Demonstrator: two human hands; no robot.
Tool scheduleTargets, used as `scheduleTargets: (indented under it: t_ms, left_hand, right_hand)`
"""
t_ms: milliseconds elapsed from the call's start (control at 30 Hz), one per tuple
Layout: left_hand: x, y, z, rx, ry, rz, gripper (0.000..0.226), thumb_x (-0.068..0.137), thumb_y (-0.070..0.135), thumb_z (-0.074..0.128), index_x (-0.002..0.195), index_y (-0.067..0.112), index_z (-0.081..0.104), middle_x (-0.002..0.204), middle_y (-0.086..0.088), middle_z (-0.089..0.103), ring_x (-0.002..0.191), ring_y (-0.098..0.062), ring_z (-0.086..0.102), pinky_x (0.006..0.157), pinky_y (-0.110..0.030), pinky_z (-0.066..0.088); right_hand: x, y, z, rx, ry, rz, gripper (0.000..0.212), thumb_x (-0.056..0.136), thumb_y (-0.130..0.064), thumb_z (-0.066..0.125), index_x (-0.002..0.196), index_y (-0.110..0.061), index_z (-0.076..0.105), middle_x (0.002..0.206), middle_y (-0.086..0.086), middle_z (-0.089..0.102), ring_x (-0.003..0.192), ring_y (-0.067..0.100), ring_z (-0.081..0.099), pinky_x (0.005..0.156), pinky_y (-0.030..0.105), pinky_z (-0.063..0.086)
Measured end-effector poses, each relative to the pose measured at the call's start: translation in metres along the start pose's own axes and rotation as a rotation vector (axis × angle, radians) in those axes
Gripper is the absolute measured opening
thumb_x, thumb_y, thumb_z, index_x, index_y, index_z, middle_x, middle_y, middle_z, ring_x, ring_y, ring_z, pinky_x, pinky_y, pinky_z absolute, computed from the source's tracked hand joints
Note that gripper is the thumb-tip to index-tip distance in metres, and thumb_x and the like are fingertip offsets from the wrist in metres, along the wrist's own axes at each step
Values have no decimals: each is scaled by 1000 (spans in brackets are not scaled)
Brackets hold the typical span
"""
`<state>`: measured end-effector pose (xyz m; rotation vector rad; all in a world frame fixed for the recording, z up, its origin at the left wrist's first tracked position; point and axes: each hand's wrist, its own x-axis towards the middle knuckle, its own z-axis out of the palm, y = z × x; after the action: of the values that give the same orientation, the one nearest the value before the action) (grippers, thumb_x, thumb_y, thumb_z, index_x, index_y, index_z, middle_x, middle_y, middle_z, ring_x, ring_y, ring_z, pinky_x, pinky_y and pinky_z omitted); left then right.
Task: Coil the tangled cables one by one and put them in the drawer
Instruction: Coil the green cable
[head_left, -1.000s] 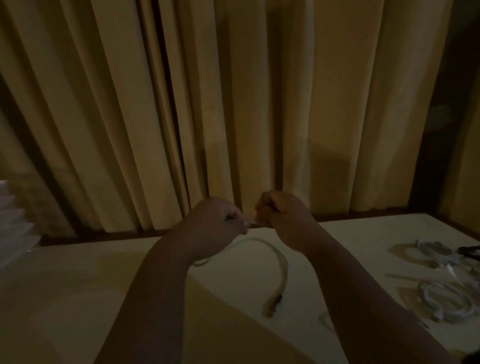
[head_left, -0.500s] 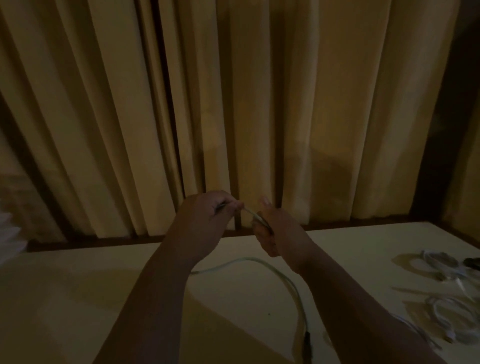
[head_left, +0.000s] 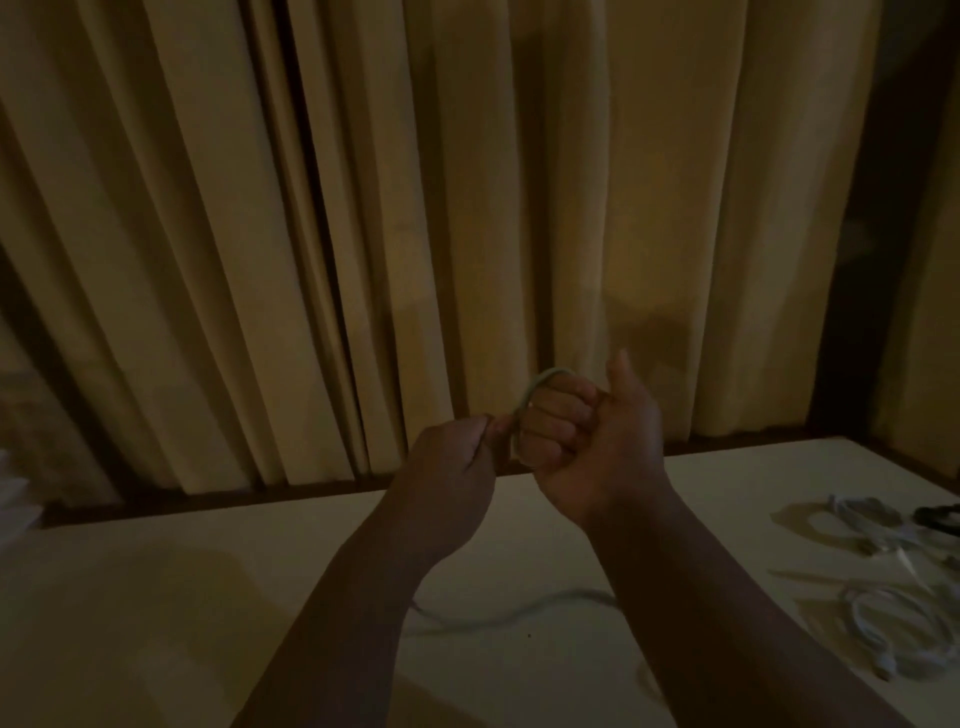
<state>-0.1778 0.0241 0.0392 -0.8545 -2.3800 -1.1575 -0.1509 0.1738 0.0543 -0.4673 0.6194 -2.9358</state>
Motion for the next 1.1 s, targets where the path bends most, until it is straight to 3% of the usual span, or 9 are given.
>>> scheduleTargets:
  t_ms: [167, 333, 467, 733, 900, 1033, 1100]
  left_hand:
    - [-2, 13, -3, 115, -46, -16, 35, 103, 31, 48, 71, 23, 56, 61, 5, 53, 52, -6, 46, 46, -21, 31]
    - [-9, 26, -1, 232, -175, -52, 40, 105, 36, 39, 71, 24, 55, 62, 5, 52, 52, -8, 48, 50, -29, 35]
    - [-12, 37, 0, 316, -261, -24, 39, 106, 39, 38, 75, 22, 54, 69, 1, 55, 58, -13, 50, 51, -29, 33]
    - [-14, 44, -4, 379, -360, -79, 42, 105, 44, 39, 80, 17, 60, 74, -3, 58, 61, -15, 52, 52, -29, 34]
    - [-12, 46, -10, 428, -360, -37, 38, 106, 41, 38, 83, 19, 60, 79, -2, 59, 67, -16, 55, 58, -32, 40]
    - [-11, 39, -22, 411, -316, -31, 27, 103, 33, 47, 85, 22, 64, 78, 1, 60, 66, -14, 55, 54, -29, 39]
    - [-10, 34, -29, 412, -274, -19, 22, 100, 30, 52, 84, 25, 65, 75, 5, 58, 63, -9, 53, 52, -27, 36]
  right_hand:
    - [-2, -2, 0, 124, -53, -54, 70, 91, -79, 26, 71, -16, 45, 62, -8, 26, 50, 7, 24, 48, 22, 18]
    - [-2, -14, 2, 173, 4, -181, 66, 91, -78, 30, 87, -14, 45, 75, -1, 33, 62, 14, 35, 57, 27, 35]
    - [3, -24, -4, -23, 67, -260, 69, 90, -81, 22, 86, -15, 44, 75, 1, 38, 66, 17, 36, 67, 33, 34]
    - [11, -22, -8, -315, 202, -283, 68, 92, -78, 20, 87, -17, 49, 71, 1, 41, 63, 17, 39, 69, 37, 35]
    - [17, -17, -8, -826, 361, -266, 63, 100, -67, 18, 78, -18, 51, 63, -2, 42, 62, 17, 41, 67, 35, 43]
    - [10, -2, -27, -1492, 164, -261, 55, 90, -77, 21, 86, -32, 50, 78, -7, 50, 73, 12, 47, 74, 37, 46]
    - [4, 5, -28, -1691, 62, -195, 56, 89, -82, 14, 89, -38, 48, 89, -7, 56, 82, 9, 55, 80, 35, 47]
